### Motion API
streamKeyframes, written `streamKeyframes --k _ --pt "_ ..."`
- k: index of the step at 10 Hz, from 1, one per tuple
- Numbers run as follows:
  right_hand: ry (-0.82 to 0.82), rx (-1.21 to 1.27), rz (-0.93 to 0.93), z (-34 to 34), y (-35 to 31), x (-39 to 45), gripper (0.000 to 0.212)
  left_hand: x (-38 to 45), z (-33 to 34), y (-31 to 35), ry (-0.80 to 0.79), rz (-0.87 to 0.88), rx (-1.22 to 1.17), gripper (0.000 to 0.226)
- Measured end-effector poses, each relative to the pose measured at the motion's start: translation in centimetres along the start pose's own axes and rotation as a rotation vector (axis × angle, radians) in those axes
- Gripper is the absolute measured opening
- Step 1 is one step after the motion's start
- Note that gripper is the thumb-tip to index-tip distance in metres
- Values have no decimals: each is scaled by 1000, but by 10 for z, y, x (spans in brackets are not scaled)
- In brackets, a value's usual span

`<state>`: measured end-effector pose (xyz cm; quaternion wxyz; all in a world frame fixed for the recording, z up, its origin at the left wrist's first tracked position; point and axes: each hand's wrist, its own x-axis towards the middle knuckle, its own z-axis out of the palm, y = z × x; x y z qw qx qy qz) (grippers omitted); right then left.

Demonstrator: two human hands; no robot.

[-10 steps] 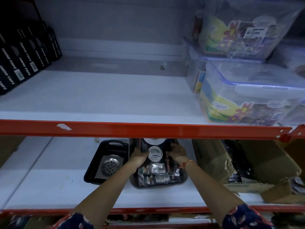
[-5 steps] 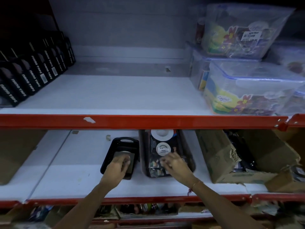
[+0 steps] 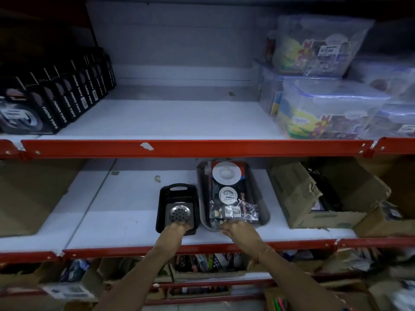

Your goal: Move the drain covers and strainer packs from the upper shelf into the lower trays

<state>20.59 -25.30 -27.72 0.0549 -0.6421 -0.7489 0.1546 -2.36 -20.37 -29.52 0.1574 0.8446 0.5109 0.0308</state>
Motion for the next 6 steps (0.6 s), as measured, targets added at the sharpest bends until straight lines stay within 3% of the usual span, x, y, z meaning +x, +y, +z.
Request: streamKeyframes --k 4,5,6 --pt "-13 -30 -9 9 -24 -40 33 -40 12 14 -2 -18 -42 66" --pt "-8 -56 -20 7 -29 -51 33 -52 3 26 -49 -36 -31 42" --pt "-1 -53 -32 -1 -34 -56 36 -60 -6 35 -31 -36 -18 40"
